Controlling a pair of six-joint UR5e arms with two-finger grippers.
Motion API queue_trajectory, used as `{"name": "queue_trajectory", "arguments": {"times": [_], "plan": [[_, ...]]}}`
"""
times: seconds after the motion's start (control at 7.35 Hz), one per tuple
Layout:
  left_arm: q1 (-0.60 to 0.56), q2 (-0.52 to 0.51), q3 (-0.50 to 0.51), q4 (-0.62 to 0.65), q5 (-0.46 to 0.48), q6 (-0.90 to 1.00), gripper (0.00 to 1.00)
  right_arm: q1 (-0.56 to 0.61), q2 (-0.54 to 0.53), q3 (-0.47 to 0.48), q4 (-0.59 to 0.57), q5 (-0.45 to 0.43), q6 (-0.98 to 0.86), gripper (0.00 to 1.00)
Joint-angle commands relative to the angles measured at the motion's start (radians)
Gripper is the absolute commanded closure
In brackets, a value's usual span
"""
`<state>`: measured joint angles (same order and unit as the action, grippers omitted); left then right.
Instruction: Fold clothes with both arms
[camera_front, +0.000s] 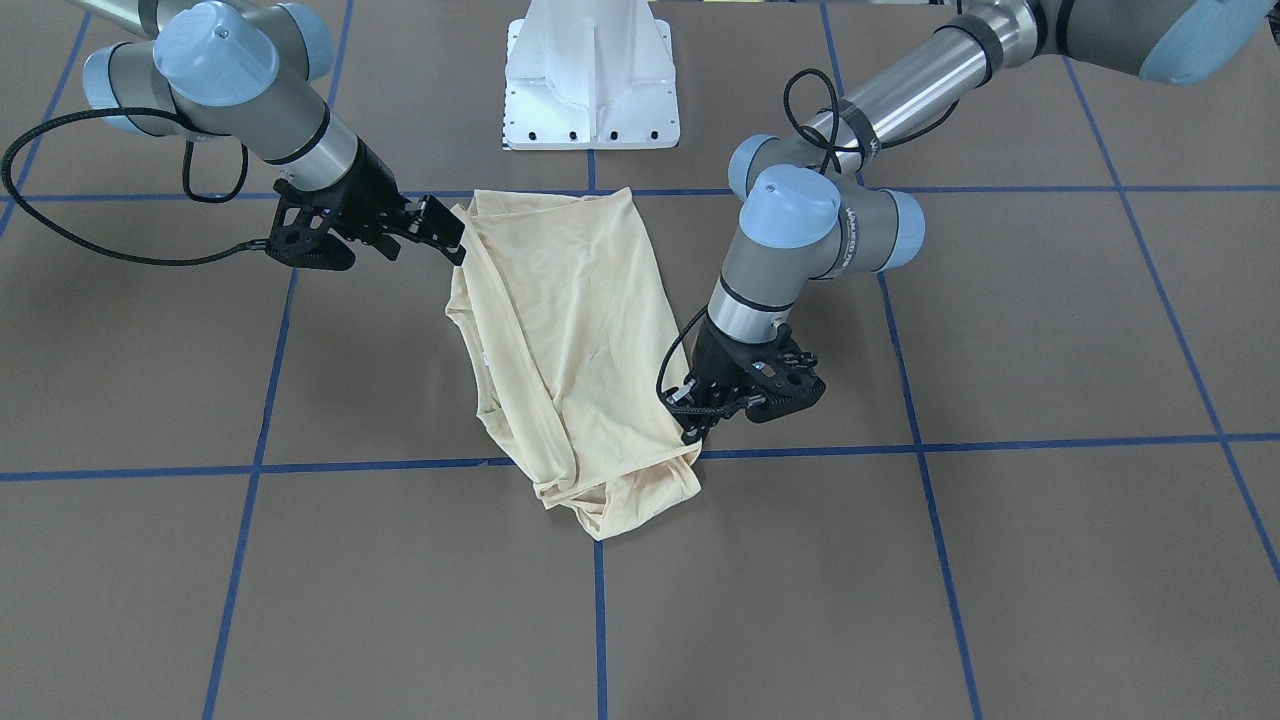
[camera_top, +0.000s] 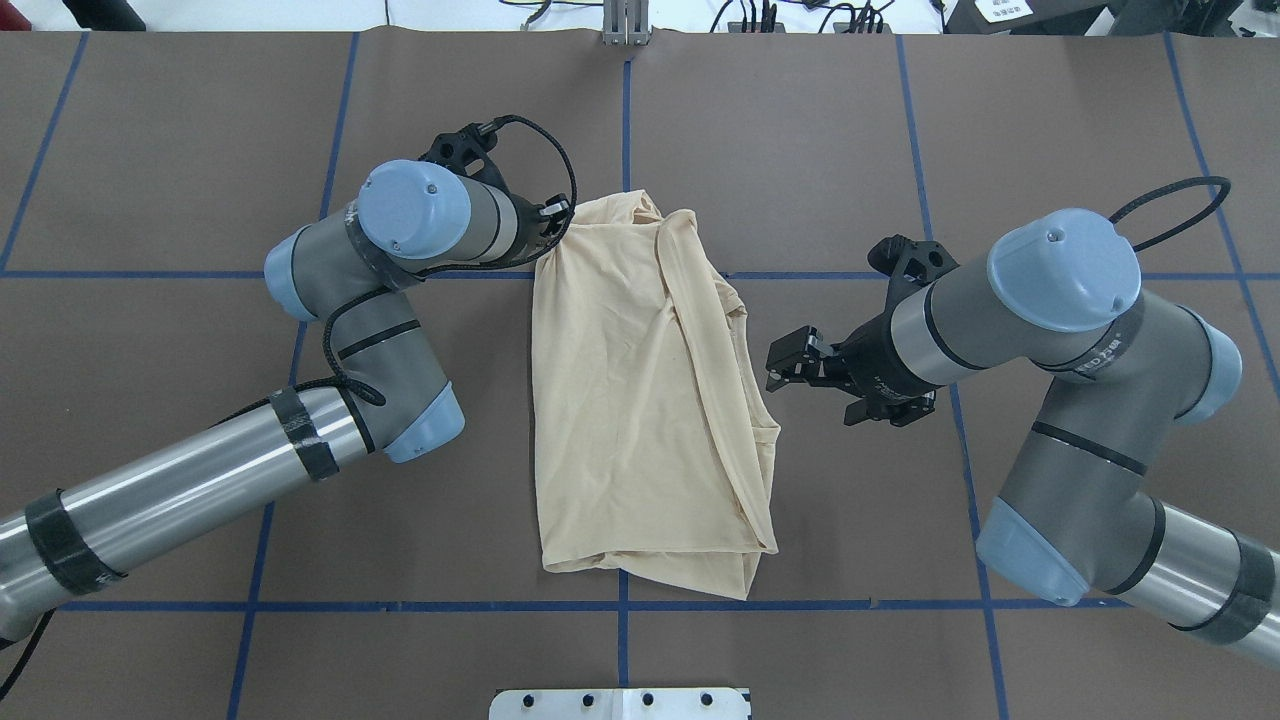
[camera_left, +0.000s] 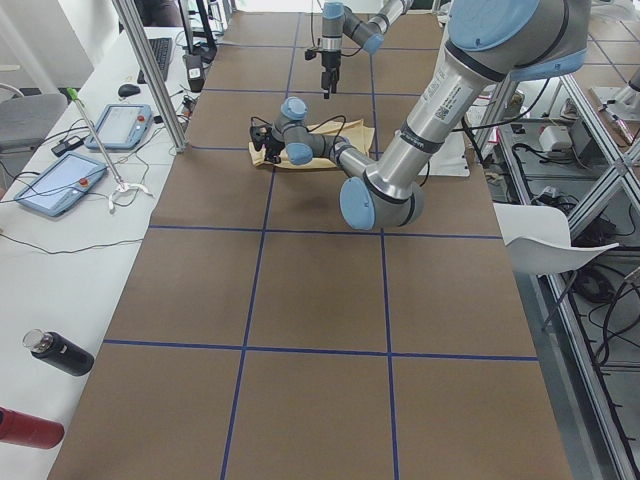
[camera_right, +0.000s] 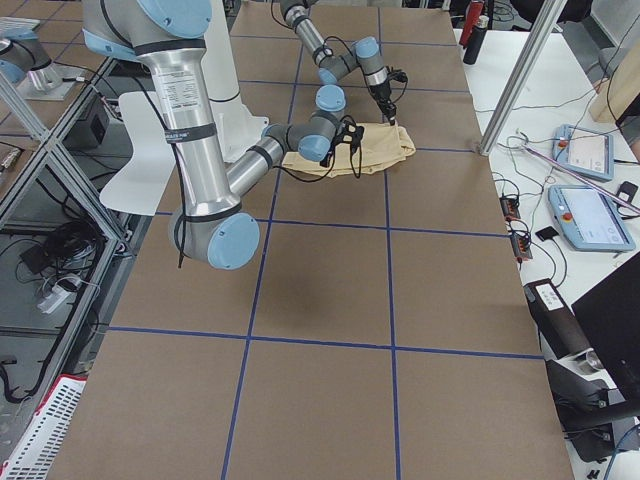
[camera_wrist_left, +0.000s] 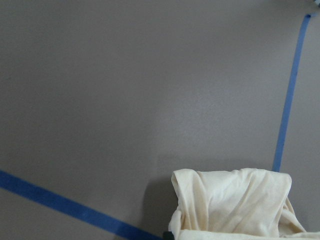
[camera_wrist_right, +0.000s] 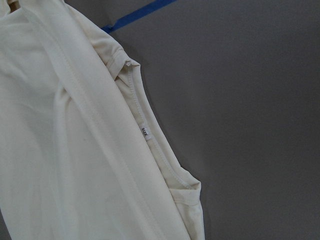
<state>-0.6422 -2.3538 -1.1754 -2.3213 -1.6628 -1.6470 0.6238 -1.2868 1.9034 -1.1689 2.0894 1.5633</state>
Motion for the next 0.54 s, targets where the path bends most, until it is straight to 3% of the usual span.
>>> {"name": "queue_trajectory", "arguments": {"times": [0.0, 0.14, 0.27, 0.41], "plan": [[-0.001, -0.039, 0.071, -0.061, 0.044, 0.001, 1.0, -0.001, 0.0, -0.001, 0.0, -0.005, 0.0, 0.0], [-0.001, -0.038, 0.072, -0.073, 0.063, 0.001, 0.86, -0.003, 0.0, -0.001, -0.002, -0.005, 0.0, 0.0], [-0.001, -0.038, 0.071, -0.073, 0.063, 0.042, 0.01, -0.009, 0.004, -0.001, -0.002, -0.023, -0.015, 0.0], [-0.005, -0.035, 0.063, -0.073, 0.06, 0.08, 0.0, -0.018, 0.004, -0.003, -0.003, -0.044, -0.087, 0.0]]}}
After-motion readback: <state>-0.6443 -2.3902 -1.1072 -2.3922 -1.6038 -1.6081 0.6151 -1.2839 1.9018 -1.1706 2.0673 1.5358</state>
